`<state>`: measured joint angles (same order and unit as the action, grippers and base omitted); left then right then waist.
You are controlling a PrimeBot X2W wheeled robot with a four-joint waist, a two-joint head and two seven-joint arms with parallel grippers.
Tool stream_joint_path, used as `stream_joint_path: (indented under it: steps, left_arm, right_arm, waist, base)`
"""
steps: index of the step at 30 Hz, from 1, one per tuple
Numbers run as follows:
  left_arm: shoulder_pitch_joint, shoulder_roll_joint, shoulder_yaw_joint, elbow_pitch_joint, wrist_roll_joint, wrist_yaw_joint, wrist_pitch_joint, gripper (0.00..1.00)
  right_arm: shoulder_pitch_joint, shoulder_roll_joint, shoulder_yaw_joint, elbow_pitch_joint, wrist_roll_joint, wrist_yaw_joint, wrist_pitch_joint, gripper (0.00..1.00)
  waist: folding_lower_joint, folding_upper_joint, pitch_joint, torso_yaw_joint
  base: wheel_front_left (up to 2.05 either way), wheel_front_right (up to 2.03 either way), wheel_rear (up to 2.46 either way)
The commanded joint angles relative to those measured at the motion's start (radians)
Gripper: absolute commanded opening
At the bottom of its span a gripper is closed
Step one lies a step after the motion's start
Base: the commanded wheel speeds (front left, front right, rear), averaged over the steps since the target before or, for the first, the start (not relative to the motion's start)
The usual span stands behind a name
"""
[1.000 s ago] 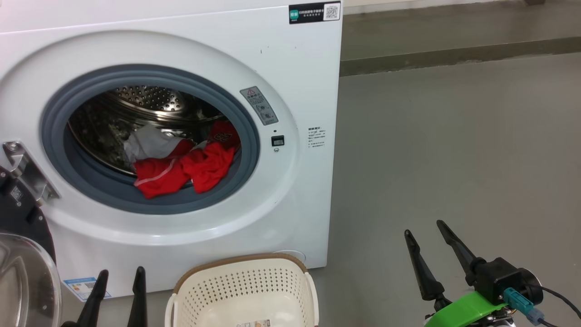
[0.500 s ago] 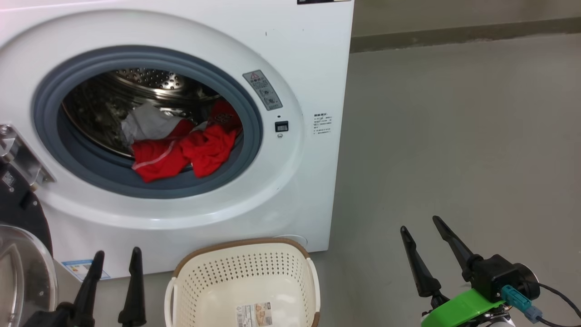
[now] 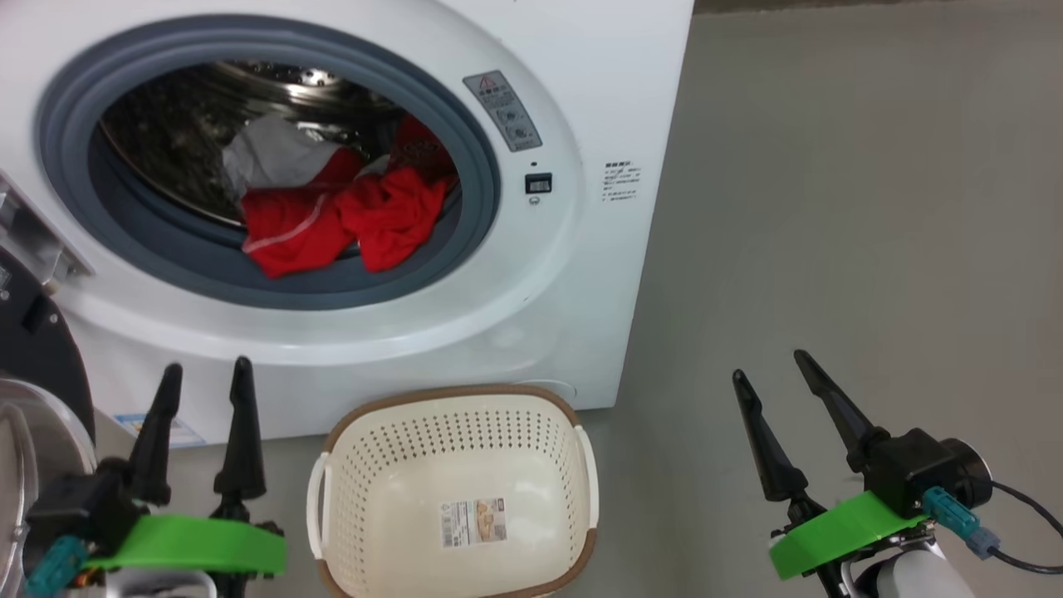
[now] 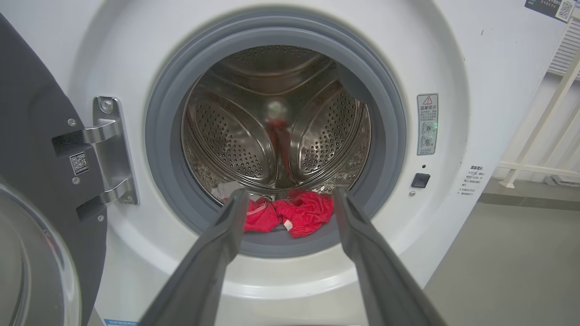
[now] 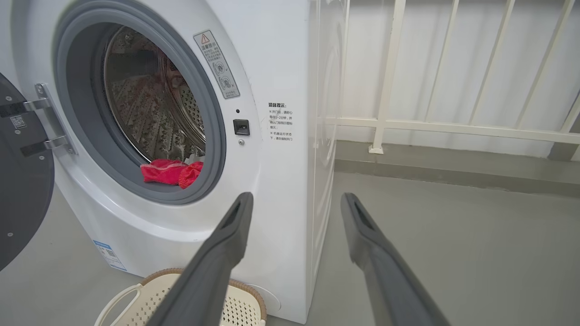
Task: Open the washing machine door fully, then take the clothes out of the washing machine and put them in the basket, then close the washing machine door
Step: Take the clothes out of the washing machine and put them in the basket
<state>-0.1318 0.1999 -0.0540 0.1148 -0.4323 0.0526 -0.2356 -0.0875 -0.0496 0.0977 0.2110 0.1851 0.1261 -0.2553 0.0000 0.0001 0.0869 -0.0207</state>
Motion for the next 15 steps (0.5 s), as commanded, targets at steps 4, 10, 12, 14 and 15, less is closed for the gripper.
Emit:
stream_joint_path:
  steps: [4, 10, 12, 14, 15]
  left_arm:
    - [-0.117, 0.017, 0.023, 0.02, 0.009, -0.006, -0.012, 1.0]
    - [-0.213, 0.019, 0.018, 0.08, 0.002, -0.021, -0.014, 1.0]
    - [-0.239, 0.02, 0.021, 0.098, 0.001, -0.025, -0.016, 1.0]
    - [-0.265, 0.022, 0.024, 0.116, 0.001, -0.029, -0.019, 1.0]
    - [-0.278, 0.023, 0.025, 0.125, 0.002, -0.032, -0.019, 1.0]
  right_arm:
    - [-0.06, -0.001, 0.017, -0.031, -0.01, 0.005, -0.006, 1.0]
    - [-0.084, -0.001, 0.02, -0.033, -0.016, 0.005, -0.006, 1.0]
    - [-0.094, -0.001, 0.02, -0.035, -0.016, 0.005, -0.006, 1.0]
    - [-0.104, -0.001, 0.019, -0.038, -0.017, 0.005, -0.006, 1.0]
    - [-0.107, -0.001, 0.018, -0.04, -0.018, 0.005, -0.006, 1.0]
  waist:
    - [0.0, -0.0001, 0.067, 0.03]
    - [0.0, -0.0001, 0.112, 0.031]
    - [0.0, -0.0001, 0.127, 0.028]
    - [0.0, -0.0001, 0.145, 0.025]
    - [0.0, -0.0001, 0.153, 0.024]
  base:
    - [0.0, 0.0, 0.0]
    - [0.0, 0.0, 0.0]
    - [0.0, 0.0, 0.0]
    - [0.0, 0.0, 0.0]
    - [0.0, 0.0, 0.0]
